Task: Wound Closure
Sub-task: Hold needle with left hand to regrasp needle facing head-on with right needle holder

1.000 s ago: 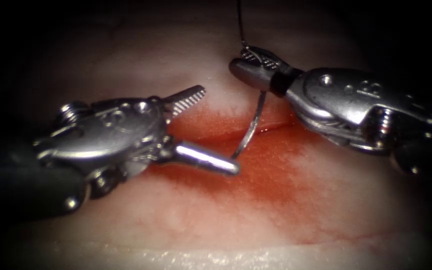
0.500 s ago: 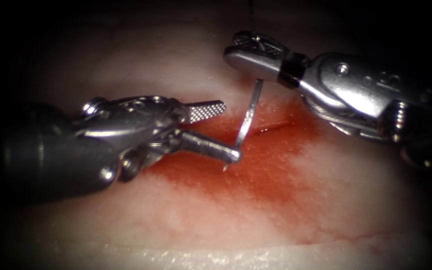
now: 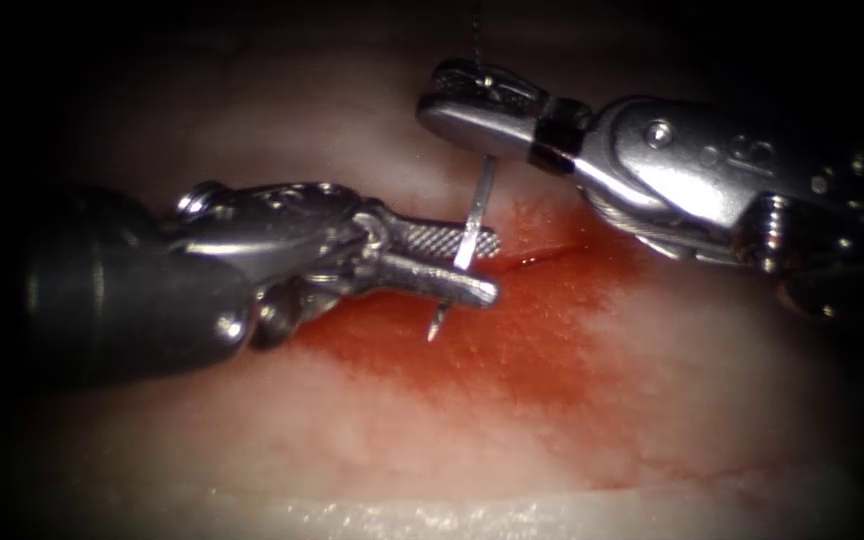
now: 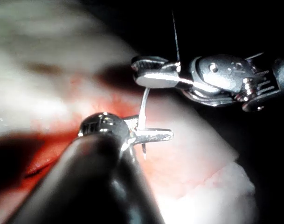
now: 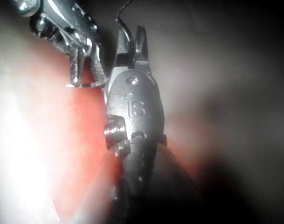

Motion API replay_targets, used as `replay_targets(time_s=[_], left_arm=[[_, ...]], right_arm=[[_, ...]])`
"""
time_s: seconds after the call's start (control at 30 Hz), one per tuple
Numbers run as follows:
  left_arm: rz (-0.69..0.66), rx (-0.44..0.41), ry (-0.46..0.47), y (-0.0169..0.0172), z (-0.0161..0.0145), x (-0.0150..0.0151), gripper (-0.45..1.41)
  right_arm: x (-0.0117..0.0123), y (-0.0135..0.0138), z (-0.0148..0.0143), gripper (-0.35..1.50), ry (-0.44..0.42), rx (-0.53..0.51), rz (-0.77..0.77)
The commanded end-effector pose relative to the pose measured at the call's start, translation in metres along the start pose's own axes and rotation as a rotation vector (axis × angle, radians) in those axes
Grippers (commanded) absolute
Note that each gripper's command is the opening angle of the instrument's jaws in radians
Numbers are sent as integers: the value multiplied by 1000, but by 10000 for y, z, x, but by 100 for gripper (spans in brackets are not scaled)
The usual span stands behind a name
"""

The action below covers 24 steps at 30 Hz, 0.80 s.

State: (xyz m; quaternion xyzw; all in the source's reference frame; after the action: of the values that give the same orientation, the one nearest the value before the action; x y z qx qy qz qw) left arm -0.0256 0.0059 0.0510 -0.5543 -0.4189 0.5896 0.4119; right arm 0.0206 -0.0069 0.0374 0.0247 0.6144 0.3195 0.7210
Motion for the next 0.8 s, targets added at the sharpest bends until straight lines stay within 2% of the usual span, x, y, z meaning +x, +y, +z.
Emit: replay_targets(time_s=[0.03, 0.13, 0.4, 0.47, 0.5, 0.53, 0.63, 0.67, 0.8], left_arm=[[-3, -2, -2, -5, 6, -1, -6], [-53, -5, -12, -6, 6, -3, -45], [-115, -28, -22, -6, 4, -4, -45], [-116, -7, -17, -5, 2, -3, -45], [-117, 0, -14, -5, 2, -2, -45], [-117, 5, -5, -5, 1, -1, -45], [-118, 20, 13, -4, -3, 1, -45], [-119, 31, 21, -4, -5, 3, -45], [-114, 58, 42, -4, -10, 8, -45]], right_arm=[[-3, -4, 6, -35, 2, 2, 2], [-2, -5, 6, -35, 3, 4, 3], [-2, -5, 5, -35, -4, 11, 4], [-2, -5, 5, -35, -6, 14, 4], [-2, -5, 5, -23, -6, 14, 4], [-2, -5, 5, 7, -5, 15, 4], [-2, -6, 4, 39, -9, 21, 5], [-2, -7, 4, 56, -12, 23, 5], [-1, -9, 3, 69, -23, 21, 6]])
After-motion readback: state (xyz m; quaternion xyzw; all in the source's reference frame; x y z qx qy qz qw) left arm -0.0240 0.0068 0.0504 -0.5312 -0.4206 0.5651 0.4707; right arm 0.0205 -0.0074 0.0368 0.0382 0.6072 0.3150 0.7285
